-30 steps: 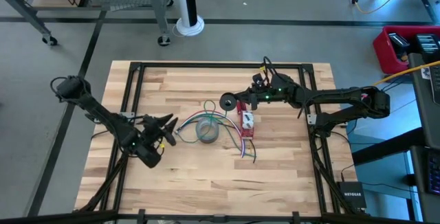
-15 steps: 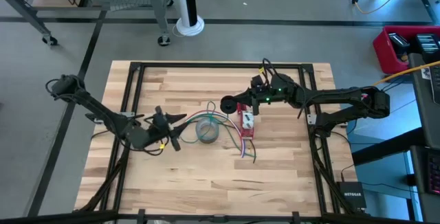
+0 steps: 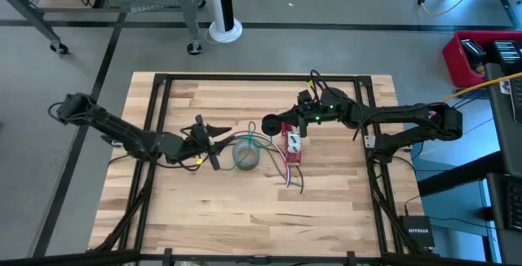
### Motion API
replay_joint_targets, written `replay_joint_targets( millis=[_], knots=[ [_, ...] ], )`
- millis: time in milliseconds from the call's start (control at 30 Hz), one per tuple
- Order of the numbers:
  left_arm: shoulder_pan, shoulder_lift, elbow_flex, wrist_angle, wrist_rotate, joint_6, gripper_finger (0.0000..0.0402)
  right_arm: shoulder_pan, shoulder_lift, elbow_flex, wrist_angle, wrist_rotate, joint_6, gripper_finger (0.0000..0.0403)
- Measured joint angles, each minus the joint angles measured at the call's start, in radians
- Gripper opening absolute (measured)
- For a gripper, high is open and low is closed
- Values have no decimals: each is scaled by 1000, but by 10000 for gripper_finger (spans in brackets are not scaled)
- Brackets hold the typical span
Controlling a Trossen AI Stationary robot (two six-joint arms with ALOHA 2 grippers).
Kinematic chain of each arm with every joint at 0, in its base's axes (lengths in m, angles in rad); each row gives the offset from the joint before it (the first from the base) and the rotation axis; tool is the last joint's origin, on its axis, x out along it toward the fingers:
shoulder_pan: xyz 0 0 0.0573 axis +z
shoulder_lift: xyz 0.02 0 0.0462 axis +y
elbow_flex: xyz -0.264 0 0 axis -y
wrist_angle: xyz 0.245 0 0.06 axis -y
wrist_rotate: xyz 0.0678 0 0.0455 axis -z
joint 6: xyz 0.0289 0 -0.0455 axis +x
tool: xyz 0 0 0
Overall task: Coil cords
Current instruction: Coil the green wire onto the black spool
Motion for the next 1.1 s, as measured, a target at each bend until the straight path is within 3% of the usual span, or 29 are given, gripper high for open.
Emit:
replay_joint_targets(
  millis=[733, 1100],
  knots=[
    [192, 0, 0, 57, 312, 2, 139, 0, 0, 0, -21, 0, -56, 3],
    [240, 0, 0, 78, 325, 77, 139, 0, 0, 0, -21, 10, -56, 3]
  ],
)
